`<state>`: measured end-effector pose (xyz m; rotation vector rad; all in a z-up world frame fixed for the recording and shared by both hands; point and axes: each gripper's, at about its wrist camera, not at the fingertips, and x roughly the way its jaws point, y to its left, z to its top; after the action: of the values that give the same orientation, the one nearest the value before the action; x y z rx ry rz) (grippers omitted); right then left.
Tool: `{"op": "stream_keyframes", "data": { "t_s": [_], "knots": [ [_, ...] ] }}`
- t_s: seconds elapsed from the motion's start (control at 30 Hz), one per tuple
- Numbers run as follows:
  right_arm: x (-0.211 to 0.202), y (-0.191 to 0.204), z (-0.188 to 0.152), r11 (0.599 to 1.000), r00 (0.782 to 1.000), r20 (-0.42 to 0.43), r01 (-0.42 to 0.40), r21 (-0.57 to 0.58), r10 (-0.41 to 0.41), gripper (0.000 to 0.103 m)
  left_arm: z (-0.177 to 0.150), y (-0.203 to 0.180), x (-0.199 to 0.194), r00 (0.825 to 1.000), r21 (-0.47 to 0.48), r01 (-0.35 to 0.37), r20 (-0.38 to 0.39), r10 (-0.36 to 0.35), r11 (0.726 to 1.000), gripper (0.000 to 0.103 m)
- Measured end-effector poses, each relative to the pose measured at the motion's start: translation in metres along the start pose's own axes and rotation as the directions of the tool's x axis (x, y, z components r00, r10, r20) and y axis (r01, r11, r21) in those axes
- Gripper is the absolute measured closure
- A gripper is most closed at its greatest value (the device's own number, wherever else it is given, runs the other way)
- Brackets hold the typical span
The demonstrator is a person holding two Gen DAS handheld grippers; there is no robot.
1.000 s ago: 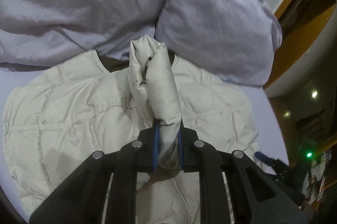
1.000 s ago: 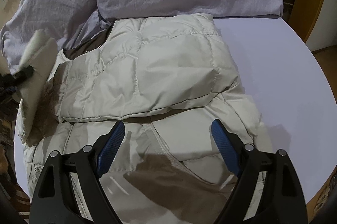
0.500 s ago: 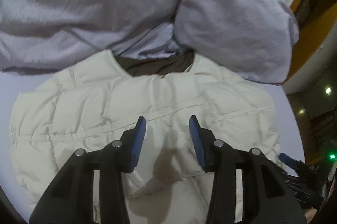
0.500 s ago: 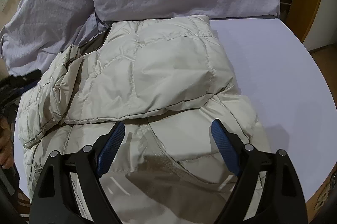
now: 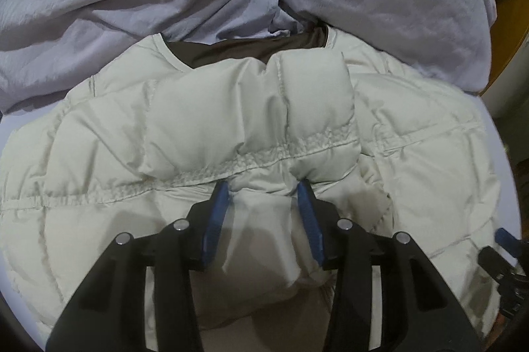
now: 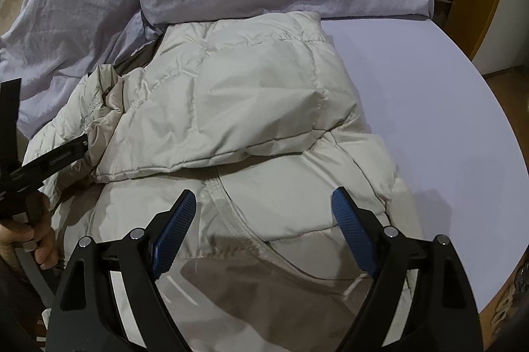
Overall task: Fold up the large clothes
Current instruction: 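Grasp the jacket hem with the left gripper while the right gripper grasps the hem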
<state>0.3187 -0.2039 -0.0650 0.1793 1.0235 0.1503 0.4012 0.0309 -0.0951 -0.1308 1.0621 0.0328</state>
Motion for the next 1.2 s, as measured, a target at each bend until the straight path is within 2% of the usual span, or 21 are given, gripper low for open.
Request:
{"op": "stream_keyframes", "data": {
  "t_s": [0.07, 0.17, 0.23, 0.3, 0.33, 0.47, 0.57, 0.8, 1.0, 1.2],
  "knots": [
    [-0.003, -0.001, -0.001, 1.0, 1.0, -0.002, 0.0, -0.001, 0.0, 0.017, 0.002, 0.0, -0.003, 1.0, -0.001, -0.007, -0.006, 0.007, 1.0, 0.059],
    [-0.01, -0.006, -0.003, 1.0, 1.0, 0.003, -0.003, 0.0, 0.003, 0.012, 0.0, 0.006, -0.02, 0.999, -0.025, 0.038, 0.002, -0.038, 0.999, 0.059],
    [-0.016, -0.012, -0.006, 1.0, 1.0, 0.008, -0.007, -0.004, 0.007, 0.012, -0.007, 0.017, -0.04, 0.997, -0.052, 0.075, 0.029, -0.073, 0.996, 0.055],
    [-0.021, -0.018, -0.009, 1.0, 1.0, 0.006, -0.01, -0.005, 0.01, 0.012, -0.019, 0.027, -0.061, 0.996, -0.057, 0.07, 0.06, -0.067, 0.996, 0.046],
    [-0.024, -0.023, -0.012, 1.0, 1.0, 0.003, -0.013, -0.005, 0.013, 0.012, -0.027, 0.033, -0.071, 0.995, -0.057, 0.065, 0.074, -0.061, 0.996, 0.045],
    [-0.034, -0.039, -0.024, 1.0, 1.0, -0.008, -0.022, -0.013, 0.022, 0.012, -0.067, 0.061, -0.108, 0.995, -0.081, 0.026, 0.098, -0.018, 0.996, 0.04],
    [-0.043, -0.053, -0.038, 0.999, 0.999, -0.024, -0.029, -0.033, 0.028, 0.012, -0.109, 0.092, -0.132, 0.995, -0.114, -0.007, 0.096, 0.018, 0.993, 0.038],
    [-0.05, -0.096, -0.074, 0.999, 0.996, -0.087, -0.028, -0.018, 0.027, 0.012, -0.214, 0.166, -0.17, 0.995, -0.253, -0.072, 0.052, 0.088, 0.965, 0.037],
    [-0.049, -0.121, -0.097, 0.999, 0.99, -0.131, -0.053, 0.003, 0.053, 0.013, -0.271, 0.196, -0.189, 0.996, -0.352, -0.06, 0.043, 0.08, 0.934, 0.037],
    [-0.048, -0.129, -0.113, 0.994, 0.983, -0.149, -0.106, 0.033, 0.109, 0.024, -0.303, 0.205, -0.183, 0.999, -0.429, -0.023, 0.016, 0.033, 0.903, 0.037]
  ]
}}
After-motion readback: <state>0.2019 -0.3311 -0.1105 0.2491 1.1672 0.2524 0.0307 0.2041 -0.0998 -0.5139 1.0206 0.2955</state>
